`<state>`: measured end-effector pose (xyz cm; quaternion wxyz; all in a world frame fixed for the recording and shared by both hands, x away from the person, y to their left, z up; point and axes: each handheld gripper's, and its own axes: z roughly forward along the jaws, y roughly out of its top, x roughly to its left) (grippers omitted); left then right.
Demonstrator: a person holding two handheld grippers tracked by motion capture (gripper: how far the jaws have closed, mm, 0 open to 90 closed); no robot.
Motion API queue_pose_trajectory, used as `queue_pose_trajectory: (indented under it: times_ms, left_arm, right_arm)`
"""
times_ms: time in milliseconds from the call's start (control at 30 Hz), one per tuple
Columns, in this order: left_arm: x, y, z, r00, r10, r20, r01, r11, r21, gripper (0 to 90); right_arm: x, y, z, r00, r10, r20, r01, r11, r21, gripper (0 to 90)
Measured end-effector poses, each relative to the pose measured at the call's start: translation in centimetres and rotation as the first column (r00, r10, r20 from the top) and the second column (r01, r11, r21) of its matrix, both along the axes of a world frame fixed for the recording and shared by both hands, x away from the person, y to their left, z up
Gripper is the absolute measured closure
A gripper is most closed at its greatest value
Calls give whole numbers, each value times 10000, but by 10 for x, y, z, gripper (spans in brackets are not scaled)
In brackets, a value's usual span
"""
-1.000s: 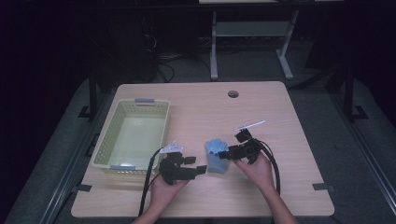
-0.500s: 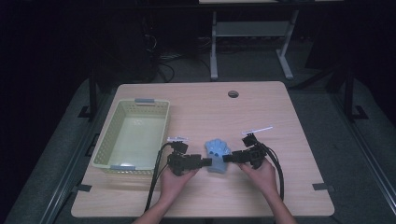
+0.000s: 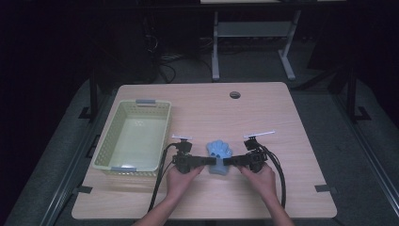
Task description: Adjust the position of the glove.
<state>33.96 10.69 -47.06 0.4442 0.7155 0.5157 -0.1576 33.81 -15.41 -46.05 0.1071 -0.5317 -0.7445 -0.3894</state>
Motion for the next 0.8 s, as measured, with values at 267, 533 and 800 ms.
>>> queue_pose_trajectory:
  times_ms: [267, 533, 800]
  left_arm:
    - [1, -4, -5, 9996, -196, -209, 197, 9998, 21, 473]
    - [1, -4, -7, 9996, -215, -204, 216, 9997, 57, 545]
    - [2, -5, -8, 9996, -219, -181, 219, 9998, 13, 570]
  right_arm:
    - [-1, -1, -5, 9999, -90, -107, 92, 9997, 246, 512]
    - [-1, 2, -8, 9990, -180, -413, 194, 9993, 329, 534]
    - [-2, 8, -10, 9977, -460, -489, 480, 9980, 404, 594]
